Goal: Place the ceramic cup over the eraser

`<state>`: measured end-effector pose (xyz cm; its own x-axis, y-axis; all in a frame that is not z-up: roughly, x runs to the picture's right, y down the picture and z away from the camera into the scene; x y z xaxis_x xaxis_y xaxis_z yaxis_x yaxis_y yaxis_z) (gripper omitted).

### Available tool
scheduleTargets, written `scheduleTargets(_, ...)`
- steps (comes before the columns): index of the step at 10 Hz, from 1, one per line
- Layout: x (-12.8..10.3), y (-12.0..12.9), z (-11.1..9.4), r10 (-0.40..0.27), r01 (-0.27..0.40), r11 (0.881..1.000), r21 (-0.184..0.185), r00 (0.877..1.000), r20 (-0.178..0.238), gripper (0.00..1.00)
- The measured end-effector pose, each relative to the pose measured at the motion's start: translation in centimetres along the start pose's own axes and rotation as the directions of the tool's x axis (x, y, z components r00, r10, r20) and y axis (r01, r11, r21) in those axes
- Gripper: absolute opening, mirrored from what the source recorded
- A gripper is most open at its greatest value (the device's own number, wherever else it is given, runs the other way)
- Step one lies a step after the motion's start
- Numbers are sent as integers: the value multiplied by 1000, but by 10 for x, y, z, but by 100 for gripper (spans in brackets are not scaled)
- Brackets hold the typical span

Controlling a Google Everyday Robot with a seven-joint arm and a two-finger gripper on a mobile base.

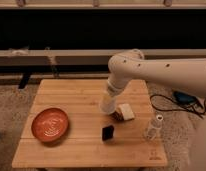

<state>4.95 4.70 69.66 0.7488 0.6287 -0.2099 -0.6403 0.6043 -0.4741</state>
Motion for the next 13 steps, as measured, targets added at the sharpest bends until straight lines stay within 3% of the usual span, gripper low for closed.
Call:
scheduleTargets(2, 17, 20, -20, -7, 8, 1000, 27, 1000, -6, 0)
scheduleTargets(8, 50, 44, -20, -19, 22, 999, 29, 996, -92, 0)
scheduleTargets(13, 57, 66, -16, -73, 68, 997, -47, 991, -113, 0)
